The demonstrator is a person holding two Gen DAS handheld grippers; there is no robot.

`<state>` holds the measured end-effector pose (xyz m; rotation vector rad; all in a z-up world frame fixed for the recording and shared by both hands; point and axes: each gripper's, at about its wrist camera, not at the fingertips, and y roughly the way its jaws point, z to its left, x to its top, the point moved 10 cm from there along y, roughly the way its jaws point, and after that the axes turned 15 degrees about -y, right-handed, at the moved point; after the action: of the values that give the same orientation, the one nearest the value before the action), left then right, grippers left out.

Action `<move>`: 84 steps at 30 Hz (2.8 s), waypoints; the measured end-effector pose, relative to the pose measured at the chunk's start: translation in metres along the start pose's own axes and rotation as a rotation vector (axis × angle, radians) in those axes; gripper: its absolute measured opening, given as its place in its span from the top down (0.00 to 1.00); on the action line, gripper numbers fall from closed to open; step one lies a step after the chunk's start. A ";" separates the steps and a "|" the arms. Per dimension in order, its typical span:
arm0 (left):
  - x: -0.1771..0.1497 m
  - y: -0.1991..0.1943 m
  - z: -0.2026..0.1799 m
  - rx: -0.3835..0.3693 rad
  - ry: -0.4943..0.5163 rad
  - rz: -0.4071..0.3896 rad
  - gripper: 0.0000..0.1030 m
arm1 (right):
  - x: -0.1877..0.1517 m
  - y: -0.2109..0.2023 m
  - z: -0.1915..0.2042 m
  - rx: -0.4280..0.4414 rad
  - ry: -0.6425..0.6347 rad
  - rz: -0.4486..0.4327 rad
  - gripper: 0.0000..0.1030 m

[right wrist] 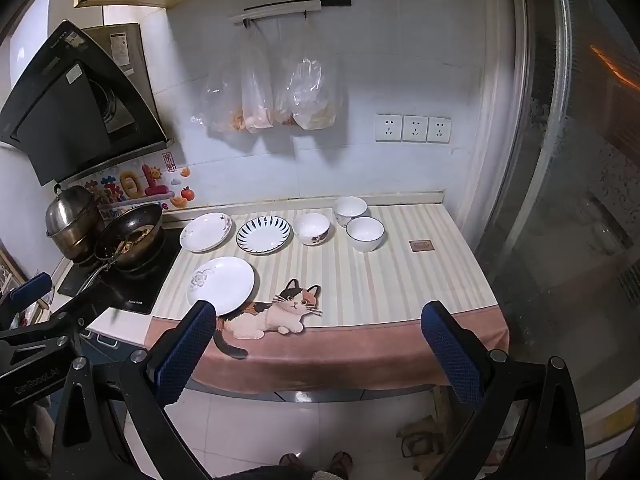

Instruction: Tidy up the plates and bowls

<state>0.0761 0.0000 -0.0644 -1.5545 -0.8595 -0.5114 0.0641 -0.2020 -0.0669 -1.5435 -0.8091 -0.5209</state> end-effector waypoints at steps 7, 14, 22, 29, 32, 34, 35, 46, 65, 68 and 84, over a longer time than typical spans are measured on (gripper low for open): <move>0.001 -0.002 0.000 0.001 -0.004 0.001 0.00 | 0.002 -0.001 0.001 0.005 0.000 0.000 0.00; 0.005 0.002 0.002 0.003 -0.007 0.003 0.00 | 0.001 0.001 0.002 -0.002 -0.004 0.005 0.00; 0.006 0.001 0.004 0.001 -0.011 0.010 0.00 | 0.001 0.004 0.004 0.002 -0.003 0.008 0.00; 0.000 0.002 0.009 0.005 -0.011 0.010 0.00 | 0.002 0.002 0.006 0.004 -0.001 0.010 0.00; 0.001 0.001 0.009 0.007 -0.009 0.009 0.00 | 0.001 0.002 0.005 0.003 -0.002 0.009 0.00; 0.001 0.000 0.010 0.007 -0.009 0.006 0.00 | 0.002 0.002 0.005 0.007 0.001 0.010 0.00; 0.002 0.000 0.011 0.008 -0.010 0.004 0.00 | 0.002 0.002 0.005 0.006 0.000 0.009 0.00; 0.005 -0.001 0.008 0.011 -0.008 0.003 0.00 | 0.000 0.004 0.010 0.005 -0.003 0.006 0.00; 0.009 -0.003 0.006 0.011 -0.011 -0.002 0.00 | 0.007 0.000 0.008 0.002 0.000 -0.004 0.00; 0.008 -0.003 0.007 0.009 -0.009 -0.004 0.00 | 0.007 0.000 0.007 0.002 0.000 -0.005 0.00; 0.009 -0.003 0.006 0.005 -0.010 -0.006 0.00 | 0.013 0.000 0.009 -0.003 -0.001 -0.009 0.00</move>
<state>0.0785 0.0079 -0.0574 -1.5513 -0.8729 -0.5051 0.0716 -0.1911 -0.0590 -1.5434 -0.8171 -0.5279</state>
